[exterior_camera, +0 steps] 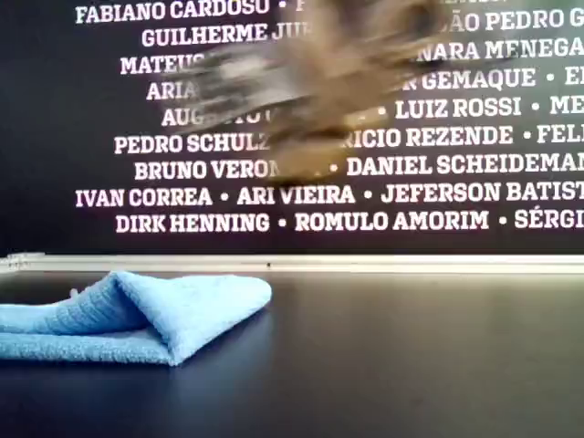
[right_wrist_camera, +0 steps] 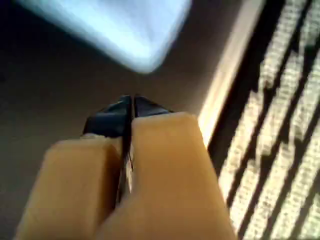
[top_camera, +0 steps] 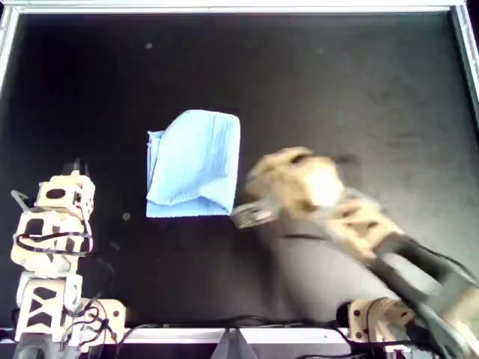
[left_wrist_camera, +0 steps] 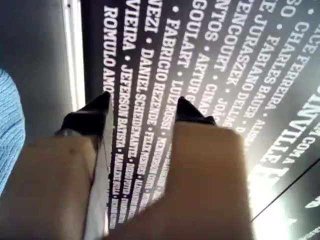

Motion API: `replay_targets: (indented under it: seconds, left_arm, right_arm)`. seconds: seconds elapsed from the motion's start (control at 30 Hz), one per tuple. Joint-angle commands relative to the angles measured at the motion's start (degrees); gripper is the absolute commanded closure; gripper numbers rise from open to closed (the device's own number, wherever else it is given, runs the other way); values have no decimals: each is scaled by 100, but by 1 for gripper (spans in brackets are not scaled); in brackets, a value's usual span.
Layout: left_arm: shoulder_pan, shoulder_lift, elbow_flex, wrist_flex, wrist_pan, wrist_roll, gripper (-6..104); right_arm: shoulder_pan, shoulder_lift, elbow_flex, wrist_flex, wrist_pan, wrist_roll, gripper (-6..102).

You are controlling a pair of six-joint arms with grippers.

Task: Fold a cloth

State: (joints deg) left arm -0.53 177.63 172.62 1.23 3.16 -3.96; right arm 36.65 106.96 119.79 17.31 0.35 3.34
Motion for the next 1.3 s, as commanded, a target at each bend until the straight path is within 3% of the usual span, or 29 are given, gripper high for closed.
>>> replay_targets:
  seconds: [0.0,0.13,0.23,0.7,0.87,1.13,1.27]
  left_arm:
    - [88,88,-70,-79,26,26,52]
    - [88,88,-70,-79,26,26,52]
    - [88,88,-70,-79,26,26,52]
    - [88,88,-70,-79,26,26,52]
    - [88,88,-70,-70,26,26,52]
    - [88,88,-70,-70,26,26,52]
    - [88,88,-70,-70,26,26,52]
  right_arm:
    - [-1028,1582,677,-176,-18,-35,97]
    - [-2153,2531,1362,-176,-18,-26,97]
    - [-2593,3085,1863,-176,-26,-26,97]
    - [-2760,7242,4491,-176,-9,-26,97]
    - [-2848,7110,4878,-176,-9,-35,97]
    - [-3920,7110,5291,-176,-9,-26,97]
    - [-4052,6979,5396,-176,-26,26,97]
